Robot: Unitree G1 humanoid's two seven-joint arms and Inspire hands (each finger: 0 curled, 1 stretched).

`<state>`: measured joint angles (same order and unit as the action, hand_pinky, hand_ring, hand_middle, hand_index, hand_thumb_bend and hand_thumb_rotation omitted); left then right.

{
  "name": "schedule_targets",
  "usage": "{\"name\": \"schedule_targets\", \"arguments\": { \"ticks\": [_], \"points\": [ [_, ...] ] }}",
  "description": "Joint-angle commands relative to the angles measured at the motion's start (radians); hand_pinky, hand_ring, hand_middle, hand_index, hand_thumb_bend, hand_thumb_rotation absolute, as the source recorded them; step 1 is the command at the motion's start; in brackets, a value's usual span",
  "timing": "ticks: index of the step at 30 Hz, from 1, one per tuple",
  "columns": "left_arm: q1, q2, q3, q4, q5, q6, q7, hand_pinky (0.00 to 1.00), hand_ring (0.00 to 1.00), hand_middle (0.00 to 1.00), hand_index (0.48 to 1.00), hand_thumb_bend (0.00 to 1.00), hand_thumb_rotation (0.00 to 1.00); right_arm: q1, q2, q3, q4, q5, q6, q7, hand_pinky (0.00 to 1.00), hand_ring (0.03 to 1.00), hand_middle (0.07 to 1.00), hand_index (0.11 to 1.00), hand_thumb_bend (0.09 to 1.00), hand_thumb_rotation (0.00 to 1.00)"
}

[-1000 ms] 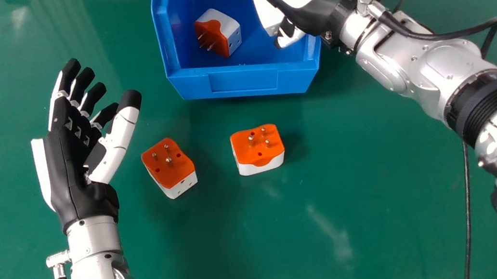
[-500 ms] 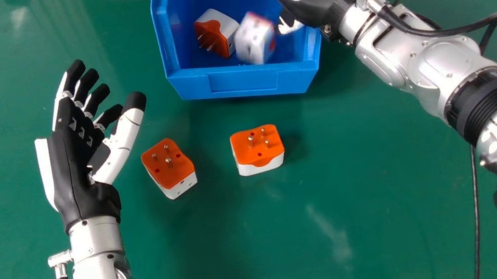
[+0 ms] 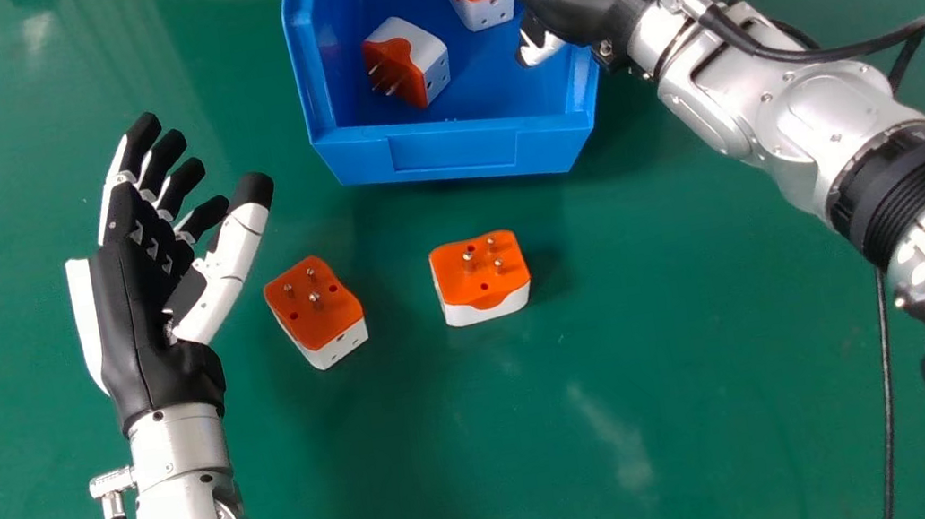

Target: Pick all objects and put in blue box

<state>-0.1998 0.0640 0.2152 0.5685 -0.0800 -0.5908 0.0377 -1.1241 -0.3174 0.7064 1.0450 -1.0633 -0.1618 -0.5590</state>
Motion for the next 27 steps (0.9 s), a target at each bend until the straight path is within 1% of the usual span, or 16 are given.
{"name": "schedule_targets", "arguments": {
  "ticks": [1,3,7,9,11,12,13,14,16,18,19,21,22,23,26,27],
  "points": [
    [-0.008,0.004,-0.003,-0.003,0.008,-0.031,0.003,0.75,0.84,0.87,0.870,0.75,0.32,-0.011,-0.021,-0.033,-0.056,0.034,0.011,0.011,0.75,0.871,0.903,0.803,0.900,0.11],
    [-0.007,0.000,-0.002,-0.005,0.003,-0.029,0.003,0.76,0.84,0.87,0.870,0.75,0.33,0.011,-0.029,-0.055,-0.108,0.049,0.019,0.023,0.76,0.886,0.916,0.813,0.914,0.12],
    [-0.003,0.002,-0.006,-0.011,0.016,-0.026,0.015,0.76,0.84,0.87,0.869,0.75,0.32,0.085,-0.057,-0.106,-0.297,0.073,0.065,0.107,0.78,0.900,0.926,0.825,0.924,0.13],
    [-0.003,0.003,-0.007,-0.012,0.016,-0.027,0.015,0.76,0.84,0.87,0.869,0.75,0.32,0.143,-0.065,-0.146,-0.429,0.090,0.108,0.174,0.78,0.900,0.926,0.825,0.924,0.13],
    [-0.004,0.006,-0.008,-0.010,0.020,-0.029,0.017,0.76,0.84,0.87,0.868,0.75,0.32,0.204,-0.068,-0.187,-0.563,0.111,0.151,0.239,0.80,0.918,0.934,0.841,0.924,0.14],
    [-0.004,0.007,-0.008,-0.008,0.020,-0.031,0.016,0.76,0.84,0.87,0.868,0.75,0.32,0.236,-0.068,-0.207,-0.631,0.120,0.175,0.279,0.80,0.918,0.934,0.841,0.924,0.14],
    [-0.006,0.006,-0.007,-0.006,0.013,-0.032,0.010,0.76,0.84,0.87,0.867,0.75,0.33,0.266,-0.067,-0.225,-0.698,0.126,0.200,0.320,0.82,0.935,0.944,0.863,0.925,0.15],
    [-0.007,0.005,-0.005,-0.006,0.002,-0.034,0.001,0.76,0.84,0.87,0.867,0.75,0.33,0.292,-0.067,-0.238,-0.756,0.128,0.223,0.356,0.82,0.935,0.944,0.863,0.925,0.15],
    [-0.009,0.003,-0.004,-0.006,-0.003,-0.035,-0.003,0.76,0.84,0.87,0.867,0.75,0.33,0.347,-0.066,-0.259,-0.890,0.123,0.283,0.449,0.82,0.935,0.944,0.863,0.925,0.15],
    [-0.010,0.005,-0.003,-0.007,-0.007,-0.031,-0.006,0.76,0.84,0.87,0.867,0.75,0.33,0.393,-0.062,-0.273,-0.997,0.111,0.330,0.523,0.84,0.948,0.955,0.887,0.922,0.16],
    [-0.010,0.005,-0.002,-0.008,-0.007,-0.029,-0.007,0.76,0.84,0.87,0.867,0.75,0.33,0.413,-0.061,-0.277,-1.046,0.104,0.349,0.561,0.84,0.948,0.955,0.887,0.922,0.16],
    [-0.009,0.007,-0.002,-0.011,-0.003,-0.023,-0.003,0.76,0.84,0.87,0.867,0.75,0.33,0.450,-0.065,-0.282,-1.143,0.094,0.384,0.649,0.84,0.948,0.955,0.887,0.922,0.16],
    [-0.008,0.009,-0.003,-0.012,0.001,-0.021,-0.001,0.76,0.84,0.87,0.867,0.75,0.32,0.467,-0.067,-0.283,-1.190,0.089,0.399,0.694,0.86,0.956,0.962,0.910,0.922,0.17],
    [-0.008,0.011,-0.003,-0.013,0.002,-0.022,-0.002,0.76,0.84,0.87,0.867,0.75,0.32,0.482,-0.071,-0.284,-1.233,0.080,0.413,0.739,0.86,0.956,0.962,0.910,0.922,0.17],
    [-0.010,0.012,-0.001,-0.008,-0.007,-0.029,-0.011,0.76,0.84,0.87,0.867,0.75,0.32,0.508,-0.077,-0.286,-1.330,0.060,0.446,0.871,0.86,0.956,0.962,0.910,0.922,0.17],
    [-0.011,0.013,-0.001,-0.005,-0.006,-0.030,-0.011,0.76,0.84,0.87,0.867,0.75,0.32,0.513,-0.077,-0.289,-1.356,0.061,0.455,0.914,0.86,0.943,0.958,0.928,0.929,0.18]
  ]
}}
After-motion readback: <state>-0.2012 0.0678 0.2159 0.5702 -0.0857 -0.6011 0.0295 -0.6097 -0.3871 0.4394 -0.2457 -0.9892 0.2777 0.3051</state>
